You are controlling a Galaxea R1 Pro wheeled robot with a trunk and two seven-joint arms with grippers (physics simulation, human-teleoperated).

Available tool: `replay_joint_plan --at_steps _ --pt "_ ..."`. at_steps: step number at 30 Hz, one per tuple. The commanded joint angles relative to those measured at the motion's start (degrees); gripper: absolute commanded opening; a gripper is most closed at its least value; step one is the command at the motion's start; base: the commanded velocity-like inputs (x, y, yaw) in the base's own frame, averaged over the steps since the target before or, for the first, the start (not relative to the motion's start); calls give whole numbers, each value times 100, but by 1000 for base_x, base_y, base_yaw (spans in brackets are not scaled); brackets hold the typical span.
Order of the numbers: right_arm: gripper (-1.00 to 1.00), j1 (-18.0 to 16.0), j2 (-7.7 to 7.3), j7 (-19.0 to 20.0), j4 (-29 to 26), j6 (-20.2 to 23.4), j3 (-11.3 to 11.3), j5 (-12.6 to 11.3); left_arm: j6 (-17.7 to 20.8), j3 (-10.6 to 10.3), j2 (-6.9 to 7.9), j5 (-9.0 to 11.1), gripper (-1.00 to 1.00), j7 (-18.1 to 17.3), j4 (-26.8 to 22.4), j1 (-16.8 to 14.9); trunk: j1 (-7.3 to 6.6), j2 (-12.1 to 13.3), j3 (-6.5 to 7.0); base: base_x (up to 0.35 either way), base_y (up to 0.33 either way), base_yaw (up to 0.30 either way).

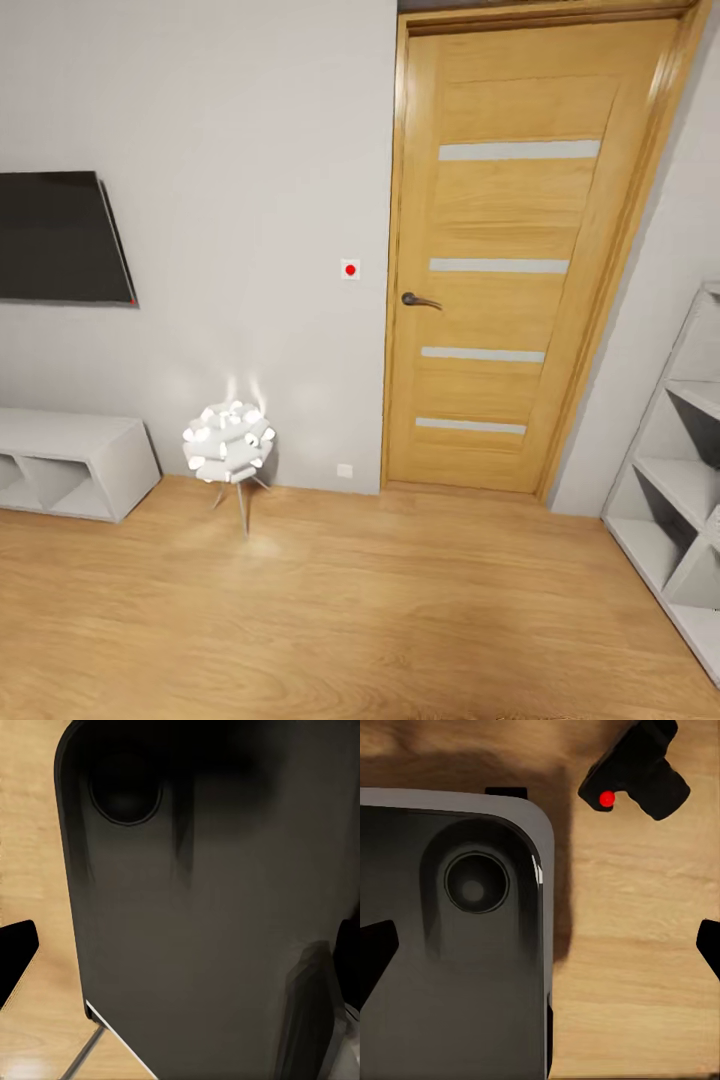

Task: Attach the digital camera to the camera tripod in the bedroom.

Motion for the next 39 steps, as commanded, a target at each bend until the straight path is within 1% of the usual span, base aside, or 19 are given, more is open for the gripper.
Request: replay_joint_plan --at_steps 1,6,10,20,27,39 --pt "100 -2 0 -2 0 -14 2 -2 2 1 0 0 100 -1 -7 3 0 -2 -5 0 0 -255" --pt "100 -2 0 -2 0 -14 1 -2 2 4 0 0 100 -1 -7 2 0 -2 -5 0 0 -255" --pt "100 -2 0 -2 0 -14 -1 -2 2 7 0 0 100 -1 -7 2 0 -2 -5 116 34 -83" --pt "100 -2 0 -2 0 -14 3 -2 2 5 0 0 100 -1 -7 -2 0 -2 -5 216 50 -19" --pt "100 -2 0 -2 0 -14 -2 -2 2 5 0 0 100 -1 -7 2 0 -2 -5 25 9 -1" --pt "100 -2 0 -2 0 -14 -3 -2 2 3 0 0 100 -1 -7 3 0 -2 -5 2 70 0"
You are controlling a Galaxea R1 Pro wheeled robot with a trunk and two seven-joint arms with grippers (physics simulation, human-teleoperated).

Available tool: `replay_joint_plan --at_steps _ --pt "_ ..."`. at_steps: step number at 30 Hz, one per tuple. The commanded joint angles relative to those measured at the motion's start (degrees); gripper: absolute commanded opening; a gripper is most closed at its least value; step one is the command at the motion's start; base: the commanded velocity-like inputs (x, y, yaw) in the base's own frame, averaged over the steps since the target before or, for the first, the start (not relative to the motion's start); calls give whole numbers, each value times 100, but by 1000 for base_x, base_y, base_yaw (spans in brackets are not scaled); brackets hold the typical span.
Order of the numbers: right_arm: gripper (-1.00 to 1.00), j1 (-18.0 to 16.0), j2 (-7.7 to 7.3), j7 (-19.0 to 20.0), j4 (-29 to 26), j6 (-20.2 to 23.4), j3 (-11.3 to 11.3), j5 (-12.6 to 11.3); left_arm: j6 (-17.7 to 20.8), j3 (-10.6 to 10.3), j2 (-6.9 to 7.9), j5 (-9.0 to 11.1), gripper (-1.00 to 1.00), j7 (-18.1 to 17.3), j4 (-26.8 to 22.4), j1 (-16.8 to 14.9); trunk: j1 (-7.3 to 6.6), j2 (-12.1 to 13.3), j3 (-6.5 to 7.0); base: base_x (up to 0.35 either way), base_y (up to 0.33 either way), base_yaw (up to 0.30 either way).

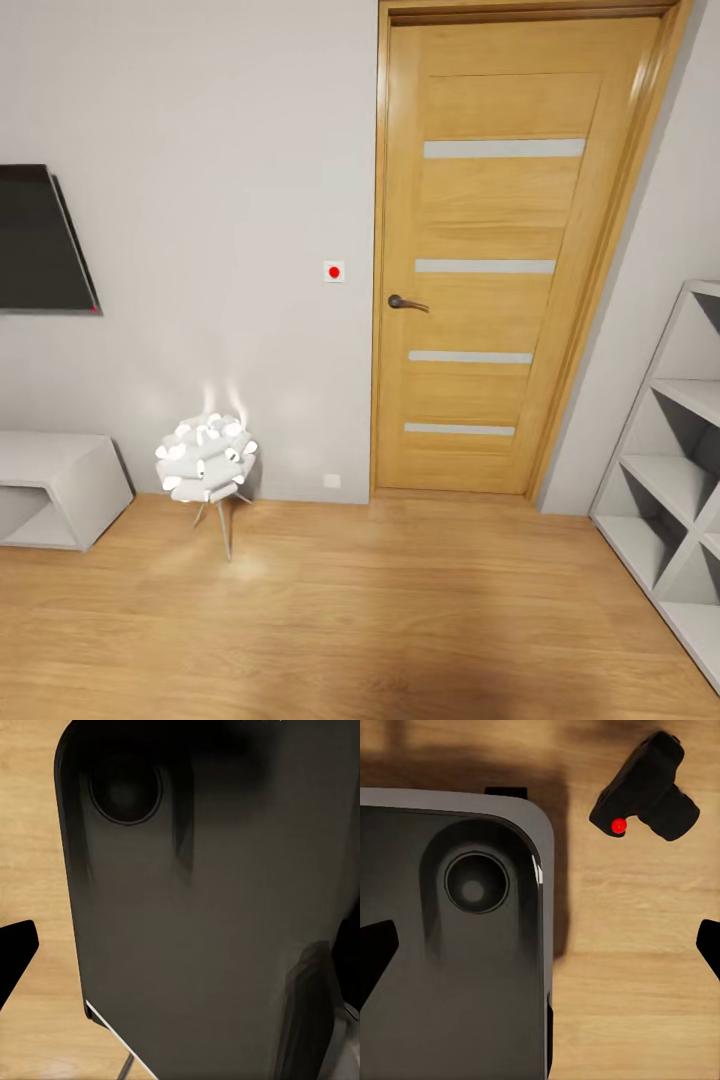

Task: Attach the digital camera to the camera tripod in the bedroom.

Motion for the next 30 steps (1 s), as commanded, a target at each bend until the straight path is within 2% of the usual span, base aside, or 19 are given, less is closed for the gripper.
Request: replay_joint_plan --at_steps 1,24,30 --pt "100 -2 0 -2 2 -17 0 -2 2 1 0 0 100 -1 -8 0 0 -3 -5 0 9 0" --pt "100 -2 0 -2 2 -17 4 -2 2 -1 0 0 100 -1 -8 0 0 -3 -5 0 1 -1" --pt "100 -2 0 -2 2 -17 3 -2 2 -1 0 0 100 -1 -8 -1 0 -3 -5 0 0 -161"
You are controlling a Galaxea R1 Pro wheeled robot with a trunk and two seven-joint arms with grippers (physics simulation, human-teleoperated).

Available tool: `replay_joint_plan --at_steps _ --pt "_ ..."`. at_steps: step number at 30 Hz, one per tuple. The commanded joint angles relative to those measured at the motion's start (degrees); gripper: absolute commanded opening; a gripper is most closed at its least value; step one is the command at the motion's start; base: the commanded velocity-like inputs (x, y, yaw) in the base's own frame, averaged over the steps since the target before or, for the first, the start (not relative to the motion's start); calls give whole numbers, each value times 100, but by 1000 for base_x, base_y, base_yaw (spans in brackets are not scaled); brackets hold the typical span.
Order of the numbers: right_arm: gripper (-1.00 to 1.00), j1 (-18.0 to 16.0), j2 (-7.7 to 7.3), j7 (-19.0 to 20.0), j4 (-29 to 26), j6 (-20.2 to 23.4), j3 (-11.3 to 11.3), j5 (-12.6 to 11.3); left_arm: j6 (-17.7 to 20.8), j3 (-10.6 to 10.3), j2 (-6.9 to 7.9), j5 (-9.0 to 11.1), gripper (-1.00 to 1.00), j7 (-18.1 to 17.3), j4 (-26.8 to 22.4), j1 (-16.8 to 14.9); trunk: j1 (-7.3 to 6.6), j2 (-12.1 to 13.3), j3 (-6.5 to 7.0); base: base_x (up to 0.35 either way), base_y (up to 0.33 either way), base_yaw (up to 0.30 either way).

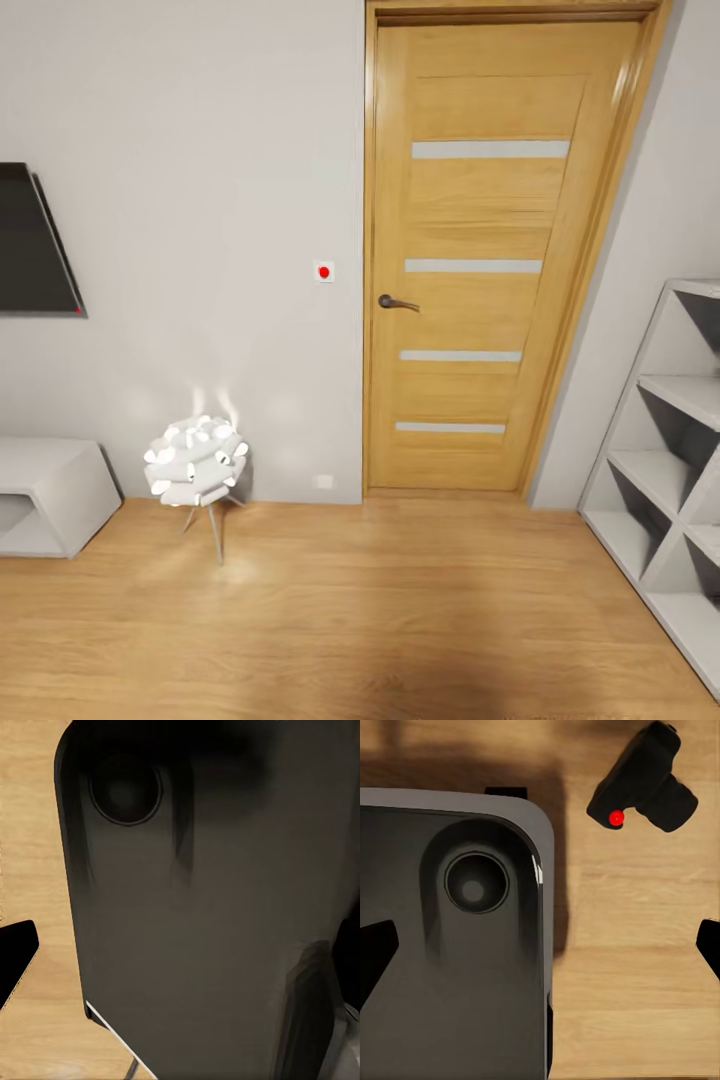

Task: Attach the digital camera to the camera tripod in the bedroom.

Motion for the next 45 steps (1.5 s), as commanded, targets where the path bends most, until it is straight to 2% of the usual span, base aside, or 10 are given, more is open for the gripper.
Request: replay_joint_plan --at_steps 1,11,38,42,45 --pt "100 -2 0 -2 0 -15 1 -2 2 1 0 0 100 -1 -7 2 0 -2 -5 0 0 -230" --pt "100 -2 0 -2 0 -15 0 -2 2 1 0 0 100 -1 -7 3 0 -2 -5 0 0 -90" --pt "100 -2 0 -2 0 -15 1 -2 2 15 3 0 100 8 -10 2 0 -2 -5 0 0 -3" --pt "100 -2 0 -2 0 -15 -2 -2 9 22 120 6 100 19 -36 3 0 -2 -5 0 0 0" --pt "100 -2 0 -2 0 -15 -3 -2 16 33 270 7 100 22 -54 1 0 -2 -5 0 0 0"
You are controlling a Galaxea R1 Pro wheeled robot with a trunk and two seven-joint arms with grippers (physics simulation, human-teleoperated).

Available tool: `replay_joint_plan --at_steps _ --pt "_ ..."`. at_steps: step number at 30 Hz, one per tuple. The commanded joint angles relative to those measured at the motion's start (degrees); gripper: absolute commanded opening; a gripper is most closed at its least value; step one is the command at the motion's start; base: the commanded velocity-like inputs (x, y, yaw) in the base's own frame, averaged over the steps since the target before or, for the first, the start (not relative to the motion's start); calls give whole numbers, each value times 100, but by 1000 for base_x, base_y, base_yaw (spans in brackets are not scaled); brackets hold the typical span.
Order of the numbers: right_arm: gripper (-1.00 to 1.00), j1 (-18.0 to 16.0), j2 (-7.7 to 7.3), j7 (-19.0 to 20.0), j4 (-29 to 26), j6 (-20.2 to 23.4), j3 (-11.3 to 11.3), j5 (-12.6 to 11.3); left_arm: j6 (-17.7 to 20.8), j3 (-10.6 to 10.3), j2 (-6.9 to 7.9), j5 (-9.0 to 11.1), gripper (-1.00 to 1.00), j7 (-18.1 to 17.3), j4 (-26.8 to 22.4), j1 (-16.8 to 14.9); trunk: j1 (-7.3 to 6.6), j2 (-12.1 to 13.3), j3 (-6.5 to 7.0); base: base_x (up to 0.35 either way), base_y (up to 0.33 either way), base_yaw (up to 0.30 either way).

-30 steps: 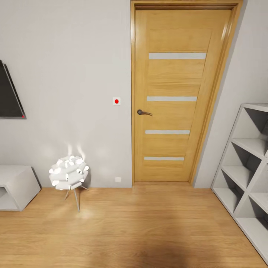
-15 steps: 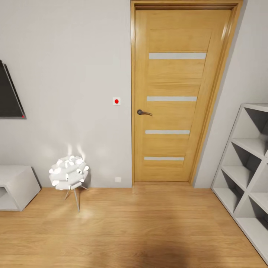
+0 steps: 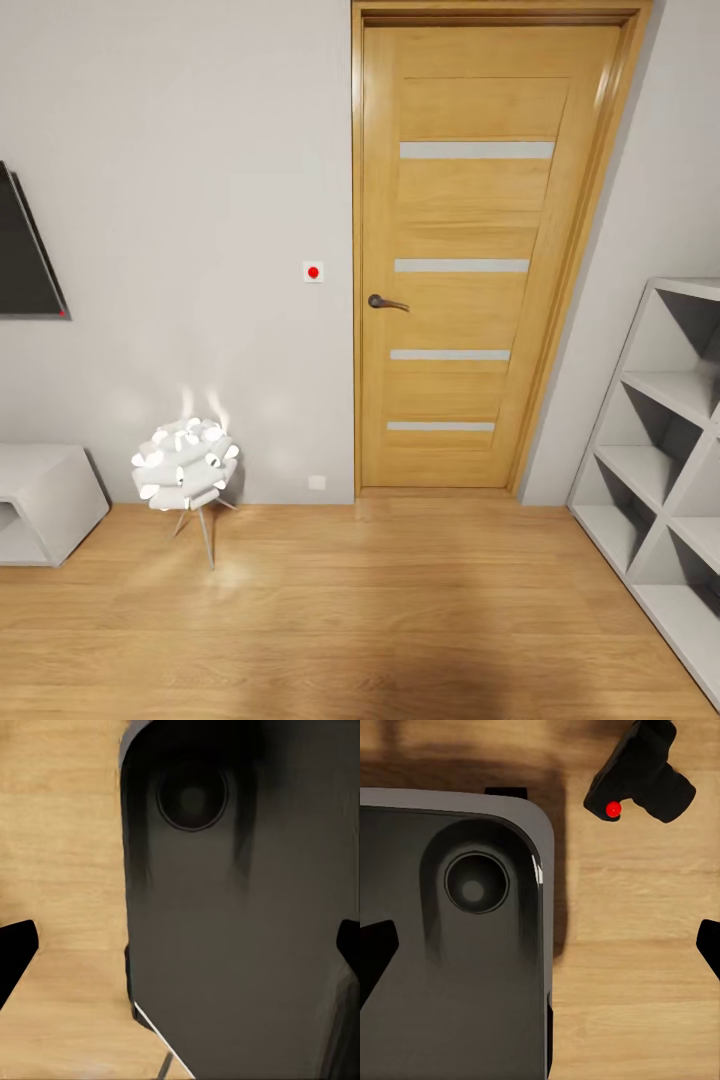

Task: Attach the digital camera to the camera tripod in the bedroom.

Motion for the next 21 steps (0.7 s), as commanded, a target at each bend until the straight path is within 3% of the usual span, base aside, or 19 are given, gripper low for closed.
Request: replay_joint_plan --at_steps 1,5,10,21 --pt "100 -2 0 -2 2 -17 -1 -2 6 6 55 1 100 2 -16 2 0 -2 -5 0 0 0" --pt "100 -2 0 -2 2 -17 -1 -2 15 21 208 5 100 4 -97 1 0 -2 -5 0 0 0" --pt "100 -2 0 -2 2 -17 -1 -2 25 37 295 6 100 6 -216 2 0 -2 -5 0 0 0" --pt "100 -2 0 -2 2 -17 0 -2 17 48 341 9 100 5 -425 5 0 -2 -5 0 0 0"
